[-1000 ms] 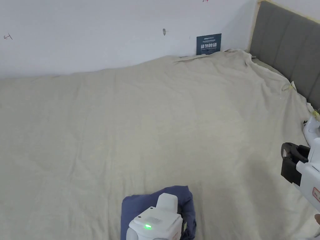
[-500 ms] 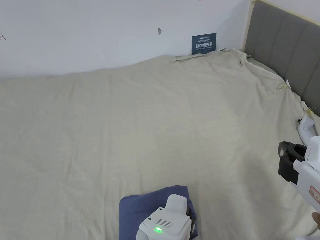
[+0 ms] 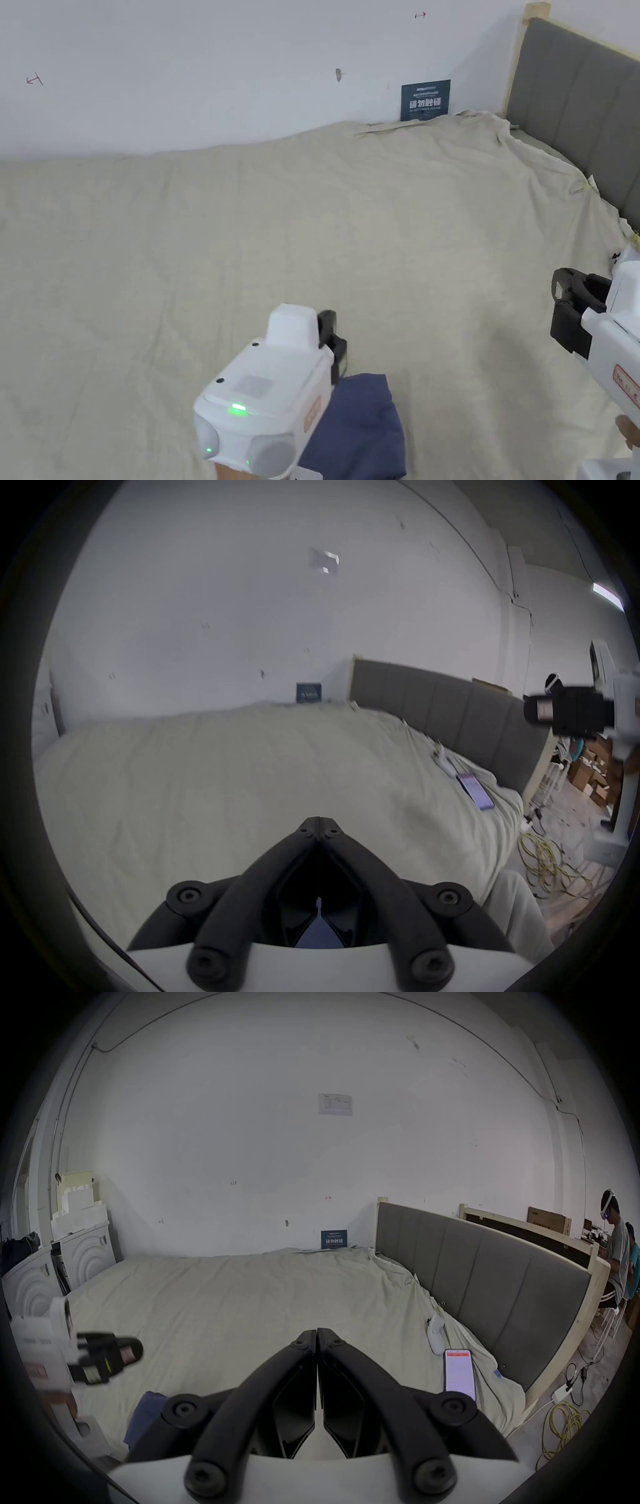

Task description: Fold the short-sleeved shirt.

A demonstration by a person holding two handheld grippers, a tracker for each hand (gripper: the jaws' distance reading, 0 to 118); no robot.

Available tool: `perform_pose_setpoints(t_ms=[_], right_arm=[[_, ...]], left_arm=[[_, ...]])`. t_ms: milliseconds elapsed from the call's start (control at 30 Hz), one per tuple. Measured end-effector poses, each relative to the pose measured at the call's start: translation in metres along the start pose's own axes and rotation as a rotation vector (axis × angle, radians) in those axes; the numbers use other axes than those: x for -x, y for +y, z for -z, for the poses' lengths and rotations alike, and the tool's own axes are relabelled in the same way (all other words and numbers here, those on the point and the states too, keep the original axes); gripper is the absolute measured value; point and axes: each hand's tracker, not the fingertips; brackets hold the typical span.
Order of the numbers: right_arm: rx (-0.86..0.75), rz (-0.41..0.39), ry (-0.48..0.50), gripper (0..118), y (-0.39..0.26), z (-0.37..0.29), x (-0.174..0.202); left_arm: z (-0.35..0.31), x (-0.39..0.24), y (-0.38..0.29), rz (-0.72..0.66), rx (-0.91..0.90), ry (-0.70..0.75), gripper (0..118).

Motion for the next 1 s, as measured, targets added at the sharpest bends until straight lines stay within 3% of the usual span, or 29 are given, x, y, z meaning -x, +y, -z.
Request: perform_pose_setpoints(t_ms=[400, 633, 1000], right_arm=[[-0.125, -0.027, 0.027, 0, 0.005, 0.002, 0.038], [-0.171, -0.062, 0.037, 0, 0.005, 0.002, 0.063], [-0.153, -0.051, 0.093, 0, -0.003, 0.003, 0.091]], left_arm=[[-0.052, 0.074, 0.028, 0.041, -0.194, 0.284, 0], [-0.074, 0.110, 0.016, -0.010, -0.242, 0.410, 0], [-0.088, 0.135, 0.001, -0.084, -0.222, 0.467, 0]])
